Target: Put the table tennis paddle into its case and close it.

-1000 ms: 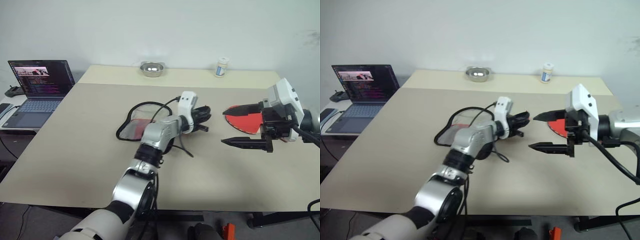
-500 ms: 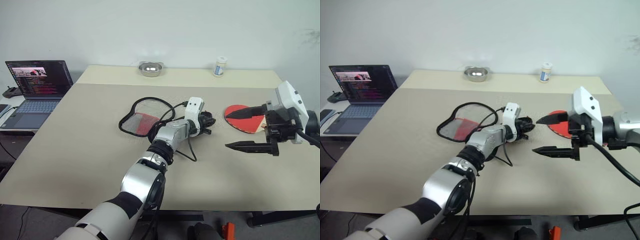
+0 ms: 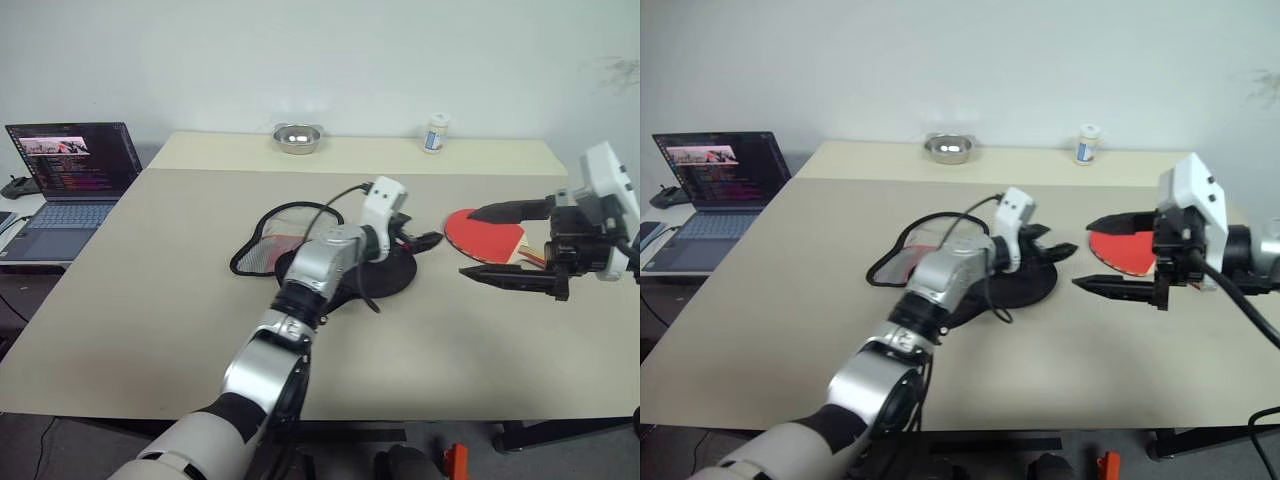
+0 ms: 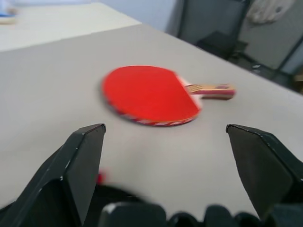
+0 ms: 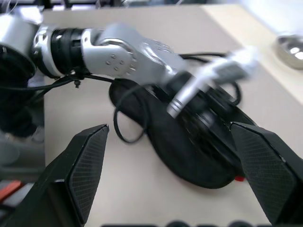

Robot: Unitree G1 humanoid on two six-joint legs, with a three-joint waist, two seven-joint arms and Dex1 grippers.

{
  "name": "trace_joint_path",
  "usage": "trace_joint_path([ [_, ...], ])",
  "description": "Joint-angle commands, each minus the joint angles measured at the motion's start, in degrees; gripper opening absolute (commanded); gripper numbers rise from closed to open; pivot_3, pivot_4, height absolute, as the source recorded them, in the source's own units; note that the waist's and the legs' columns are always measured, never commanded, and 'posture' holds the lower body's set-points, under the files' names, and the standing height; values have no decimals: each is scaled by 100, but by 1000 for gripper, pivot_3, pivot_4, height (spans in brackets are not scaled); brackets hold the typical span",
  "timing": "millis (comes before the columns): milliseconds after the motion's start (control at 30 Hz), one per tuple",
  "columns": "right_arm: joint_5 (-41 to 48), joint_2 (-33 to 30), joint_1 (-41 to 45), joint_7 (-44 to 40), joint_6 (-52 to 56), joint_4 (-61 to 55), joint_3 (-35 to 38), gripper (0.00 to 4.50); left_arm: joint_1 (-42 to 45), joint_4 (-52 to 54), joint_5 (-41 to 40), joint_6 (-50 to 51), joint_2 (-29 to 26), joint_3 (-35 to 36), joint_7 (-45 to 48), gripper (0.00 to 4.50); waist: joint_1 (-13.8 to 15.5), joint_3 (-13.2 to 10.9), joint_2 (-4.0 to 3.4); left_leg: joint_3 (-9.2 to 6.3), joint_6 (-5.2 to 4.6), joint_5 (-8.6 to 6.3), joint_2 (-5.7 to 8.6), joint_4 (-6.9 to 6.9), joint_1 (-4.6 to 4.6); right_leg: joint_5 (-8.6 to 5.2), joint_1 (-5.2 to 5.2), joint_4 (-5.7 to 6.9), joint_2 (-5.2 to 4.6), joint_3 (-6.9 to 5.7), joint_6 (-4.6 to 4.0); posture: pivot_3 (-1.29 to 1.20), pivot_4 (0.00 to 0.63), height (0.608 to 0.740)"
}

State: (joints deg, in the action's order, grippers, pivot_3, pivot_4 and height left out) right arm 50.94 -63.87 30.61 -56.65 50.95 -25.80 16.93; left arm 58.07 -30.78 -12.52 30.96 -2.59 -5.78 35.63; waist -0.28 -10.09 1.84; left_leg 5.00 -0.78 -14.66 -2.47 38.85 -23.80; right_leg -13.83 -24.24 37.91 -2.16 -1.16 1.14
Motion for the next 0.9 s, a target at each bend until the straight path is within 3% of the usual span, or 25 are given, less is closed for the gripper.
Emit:
trace_joint_path([
  [33,386,119,13,441,221,-155,465,4500,48,1000,-287,458,-202,291,-42,4462,17,0,0,-1,3,2,0,1,0,0,0,3,0,-1,0,0,150,740],
  [133,814,289,-161,900,560,-357,657,4500,-69,1621,-678,998,-553,618,112,4462,18,0,0,-2,4,3,7,4,-1,0,4,2,1,-2,0,0,150,740],
  [300,1997,858,-692,2182,1031,-848,766,4500,-415,2334,-1399,1458,-1705,915,1260,4462,-22,0,-1,1,9,5,-4,3,0,0,3,2,1,4,-1,0,150,740],
  [433,2963,1412,-1319,3886,1189,-1144,306,4500,-1026,2557,-1465,629,-3253,862,3076,4462,-33,0,-4,-1,18,11,-15,-2,10,-2,1,14,6,-2,-4,0,150,740],
  [533,3446,1801,-1451,4939,1117,-1025,-235,4500,-1352,2465,-1339,85,-3895,741,3798,4462,-18,0,-2,0,19,12,-11,-1,10,-1,2,16,4,-4,-12,0,150,740],
  [667,3495,2466,-1321,5960,1097,-589,-1013,4500,-1631,2260,-1135,-504,-4244,646,4218,4462,37,9,13,-2,16,11,-5,4,10,1,12,6,1,-5,-15,0,150,740],
  [900,3480,3479,-940,6860,1171,371,-1756,4500,-1664,2256,-1098,-732,-4242,669,4202,4462,13,12,20,-2,12,9,-7,0,-2,2,3,0,5,-3,-15,0,150,740],
])
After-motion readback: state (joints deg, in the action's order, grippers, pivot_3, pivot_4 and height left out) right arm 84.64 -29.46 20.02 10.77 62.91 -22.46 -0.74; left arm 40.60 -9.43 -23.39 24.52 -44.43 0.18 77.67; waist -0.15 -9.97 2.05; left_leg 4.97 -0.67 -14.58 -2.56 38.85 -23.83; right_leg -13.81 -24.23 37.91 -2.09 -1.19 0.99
